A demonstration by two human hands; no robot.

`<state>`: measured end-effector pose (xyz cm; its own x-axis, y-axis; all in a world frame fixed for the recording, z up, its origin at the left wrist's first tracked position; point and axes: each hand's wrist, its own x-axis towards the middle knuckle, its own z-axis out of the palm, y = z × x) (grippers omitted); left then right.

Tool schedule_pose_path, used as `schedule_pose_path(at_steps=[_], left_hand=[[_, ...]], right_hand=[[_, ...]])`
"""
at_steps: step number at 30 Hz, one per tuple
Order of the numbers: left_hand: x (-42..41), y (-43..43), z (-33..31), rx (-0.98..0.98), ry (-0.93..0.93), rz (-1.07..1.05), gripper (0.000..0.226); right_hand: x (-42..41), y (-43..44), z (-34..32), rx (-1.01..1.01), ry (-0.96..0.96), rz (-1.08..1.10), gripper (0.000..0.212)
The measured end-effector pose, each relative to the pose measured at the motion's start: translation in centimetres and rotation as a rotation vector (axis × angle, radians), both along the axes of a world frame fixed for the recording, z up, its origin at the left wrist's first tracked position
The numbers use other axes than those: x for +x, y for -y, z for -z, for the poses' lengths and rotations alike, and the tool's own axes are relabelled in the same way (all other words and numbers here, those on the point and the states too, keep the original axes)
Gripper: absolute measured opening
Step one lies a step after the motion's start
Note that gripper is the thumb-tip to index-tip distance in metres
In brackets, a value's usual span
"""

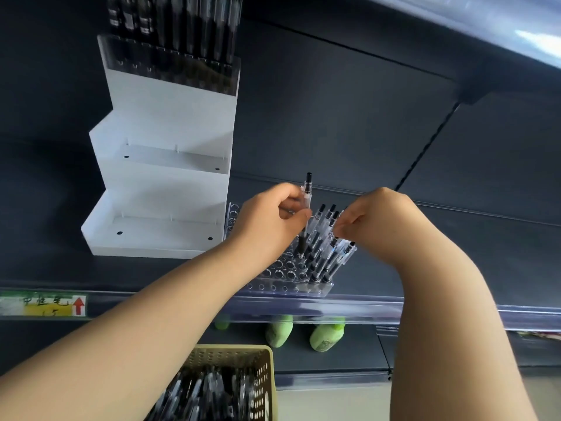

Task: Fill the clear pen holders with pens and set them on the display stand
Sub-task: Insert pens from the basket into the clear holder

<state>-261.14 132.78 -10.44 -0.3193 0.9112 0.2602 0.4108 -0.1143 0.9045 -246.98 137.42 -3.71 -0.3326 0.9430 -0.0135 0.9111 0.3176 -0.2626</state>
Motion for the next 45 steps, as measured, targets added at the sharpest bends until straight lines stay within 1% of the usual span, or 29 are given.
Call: schedule_pose_path(at_steps=[7,24,30,36,39,45], left_hand=[[0.0,-0.1,0.0,-0.003,-0.011,0.004,0.013],[-0.1,-0.1,0.0,-0.012,-0.010,0.009,0.012],[-0.1,-0.2,0.1,-0.013,-0.010,0.004,0.012],[0.0,-0.2,0.3,-0.004,-0.001,0.028,0.015],[0.0,-0.4,0.6,0.003,-0.007,0.028,0.018],[0.1,-0.8,1.4,0.023,0.018,0.028,0.019]], right_hand=[[0.4,-0.4,0.1,0.012,0.052,0.054,0.013],[-0.6,-0.2,0.7,0.106,0.111,-0.015,0.015],[-0.6,-0.4,0.9,0.120,0.128,0.006,0.016],[-0.3,-0.1,0.2,0.089,0.066,0.020,0.014],[0.0,-0.1,0.0,0.117,-0.011,0.048,0.015],[0.0,-0.1,0.2,0.149,-0.089,0.073,0.014]])
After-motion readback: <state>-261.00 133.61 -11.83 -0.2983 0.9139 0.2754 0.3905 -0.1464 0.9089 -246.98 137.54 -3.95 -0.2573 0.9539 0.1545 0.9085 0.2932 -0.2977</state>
